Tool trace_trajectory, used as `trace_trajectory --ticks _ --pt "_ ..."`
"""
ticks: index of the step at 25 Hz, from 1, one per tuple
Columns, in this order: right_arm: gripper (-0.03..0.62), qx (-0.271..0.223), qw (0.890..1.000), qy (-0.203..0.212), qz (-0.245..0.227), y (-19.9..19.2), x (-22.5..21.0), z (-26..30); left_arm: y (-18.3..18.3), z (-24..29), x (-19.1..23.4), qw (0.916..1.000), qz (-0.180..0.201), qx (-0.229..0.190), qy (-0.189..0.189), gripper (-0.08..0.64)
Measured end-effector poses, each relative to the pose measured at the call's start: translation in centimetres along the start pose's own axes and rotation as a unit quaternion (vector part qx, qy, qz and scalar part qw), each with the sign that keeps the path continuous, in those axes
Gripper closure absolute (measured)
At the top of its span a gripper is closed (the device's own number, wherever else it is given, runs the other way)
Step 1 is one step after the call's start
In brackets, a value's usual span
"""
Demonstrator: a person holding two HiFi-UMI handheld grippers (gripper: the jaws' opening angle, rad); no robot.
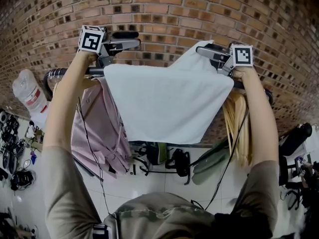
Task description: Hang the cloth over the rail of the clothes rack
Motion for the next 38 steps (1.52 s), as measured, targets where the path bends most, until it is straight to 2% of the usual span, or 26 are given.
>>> trace_trajectory --ticks 3,6,9,11,13,15,17,19,21,23,25,28,30,34,38 --pt "0.118 -0.002 1.000 -0.008 0.003 0.1 -0.2 -0.1 0.3 0.1 -0.3 0.9999 0.006 -0.006 -0.008 0.265" --pt "0.118 0.011 1.000 -0.007 0.006 -0.4 -0.3 0.2 0.9 0.0 -0.6 0.9994 0.003 -0.029 -0.018 0.265" --pt "0.118 0.034 0.999 -0.003 0.011 -1.4 -0.1 0.4 1.8 -0.1 0.0 0.9985 0.025 -0.047 0.006 0.265" --pt "0.118 0.054 0.999 -0.006 0.001 -2.0 -0.2 0.5 4.0 -1.5 0.5 0.9932 0.054 -0.096 0.039 0.265" --pt "0.118 0.071 0.997 -0.010 -0.012 -2.2 -0.5 0.7 7.3 -3.9 0.2 0.9824 0.077 -0.158 0.063 0.265" --pt "0.118 0.074 0.997 -0.017 -0.014 -2.2 -0.8 0.4 10.3 -5.8 -1.9 0.9730 0.077 -0.210 0.056 0.265" --pt "0.118 0.072 0.997 -0.023 -0.014 -2.0 -1.0 0.2 11.6 -6.6 -5.6 0.9706 0.064 -0.230 0.029 0.265" --pt "0.118 0.068 0.997 -0.029 -0.010 -1.7 -1.1 0.2 11.0 -7.2 -9.7 0.9737 0.062 -0.219 0.009 0.265" --pt "0.118 0.065 0.997 -0.031 -0.006 -1.7 -1.3 0.1 8.7 -7.8 -13.4 0.9772 0.052 -0.206 -0.004 0.265" --pt "0.118 0.072 0.997 -0.027 -0.015 -1.8 -1.3 0.2 4.6 -8.4 -15.9 0.9814 0.029 -0.190 -0.008 0.265" --pt "0.118 0.082 0.996 -0.018 -0.027 -2.0 -0.9 0.5 -0.5 -9.0 -17.0 0.9879 0.009 -0.155 -0.003 0.265" --pt "0.118 0.085 0.996 -0.010 -0.039 -1.9 -0.6 0.9 -6.8 -9.5 -17.1 0.9954 0.004 -0.094 0.020 0.265" --pt "0.118 0.086 0.995 -0.008 -0.040 -1.8 -0.5 1.0 -9.2 -10.0 -16.2 0.9957 -0.002 -0.082 0.044 0.265" --pt "0.118 0.099 0.994 -0.019 -0.034 -2.4 -0.7 0.8 -11.6 -10.1 -14.7 0.9953 -0.010 -0.070 0.067 0.265" --pt "0.118 0.101 0.994 -0.018 -0.038 -2.4 -0.5 0.7 -11.8 -9.5 -12.6 0.9944 -0.010 -0.066 0.082 0.265"
Point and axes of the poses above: the fingertips, and each gripper's own axes: z forward along the fingers, x to its left, y out of its top, the point moved 5 cm from there along -z, backward along the fingers, and after that the axes turned 1 degree about y, right-handed, at the moved point
